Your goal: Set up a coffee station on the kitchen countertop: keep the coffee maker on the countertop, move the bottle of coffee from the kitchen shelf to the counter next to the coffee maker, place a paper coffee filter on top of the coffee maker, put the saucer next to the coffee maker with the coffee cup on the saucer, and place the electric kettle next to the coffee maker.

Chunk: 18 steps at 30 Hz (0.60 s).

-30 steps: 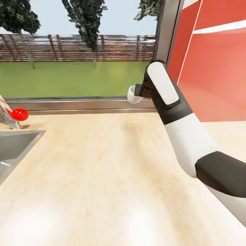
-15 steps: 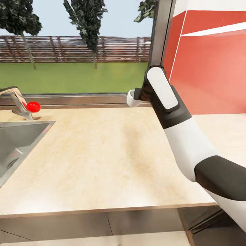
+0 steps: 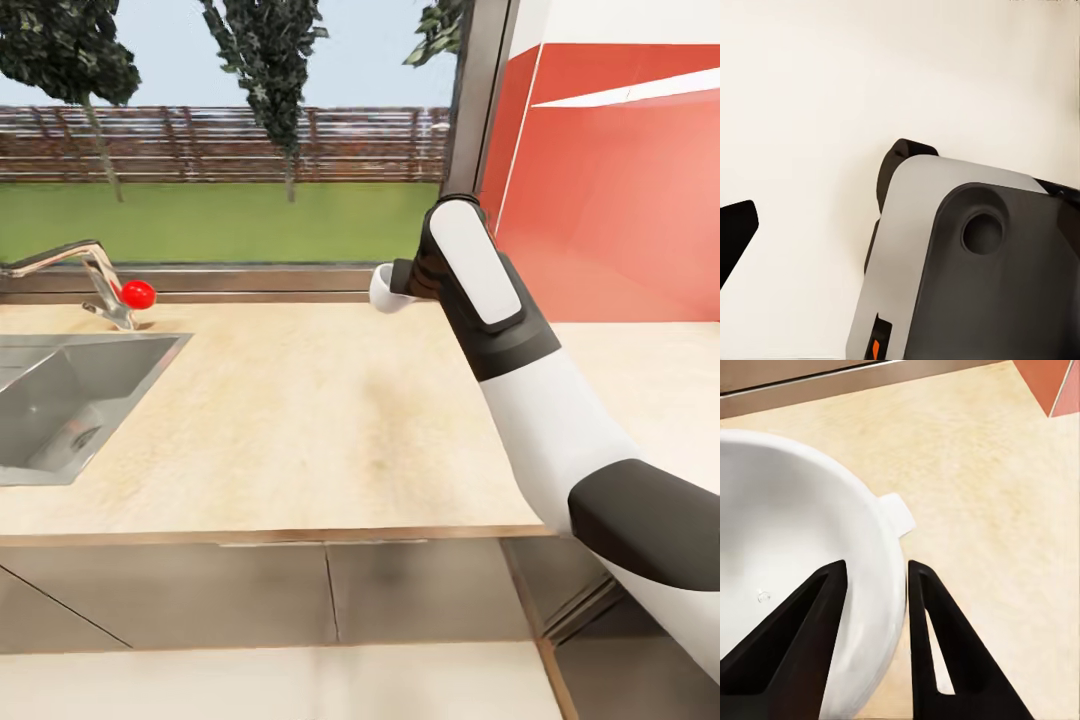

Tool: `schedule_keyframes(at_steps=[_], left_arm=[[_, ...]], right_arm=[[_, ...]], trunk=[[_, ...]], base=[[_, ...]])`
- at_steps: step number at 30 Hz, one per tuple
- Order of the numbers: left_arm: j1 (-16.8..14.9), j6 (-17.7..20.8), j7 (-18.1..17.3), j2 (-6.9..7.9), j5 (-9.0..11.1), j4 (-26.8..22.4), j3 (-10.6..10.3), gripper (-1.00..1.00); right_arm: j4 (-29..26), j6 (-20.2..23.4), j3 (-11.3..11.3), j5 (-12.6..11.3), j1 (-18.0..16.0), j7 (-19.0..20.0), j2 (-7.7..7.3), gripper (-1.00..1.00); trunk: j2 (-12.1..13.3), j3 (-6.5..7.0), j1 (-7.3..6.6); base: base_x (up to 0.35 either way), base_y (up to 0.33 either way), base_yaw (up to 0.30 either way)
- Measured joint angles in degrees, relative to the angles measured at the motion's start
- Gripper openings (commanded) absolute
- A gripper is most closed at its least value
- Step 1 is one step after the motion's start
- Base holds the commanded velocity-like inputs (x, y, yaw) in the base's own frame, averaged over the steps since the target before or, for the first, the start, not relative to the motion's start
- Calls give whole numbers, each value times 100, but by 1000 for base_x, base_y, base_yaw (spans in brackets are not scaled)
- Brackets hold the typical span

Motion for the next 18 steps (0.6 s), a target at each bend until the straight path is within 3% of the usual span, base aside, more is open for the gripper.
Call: schedule_keyframes(at_steps=[18], left_arm=[[0,0,0,0,0,0,0,100]], right_arm=[[-26,-3,77,-8,54,8,11,-100]], trunk=[[0,0,0]], base=[[-1,0,271]])
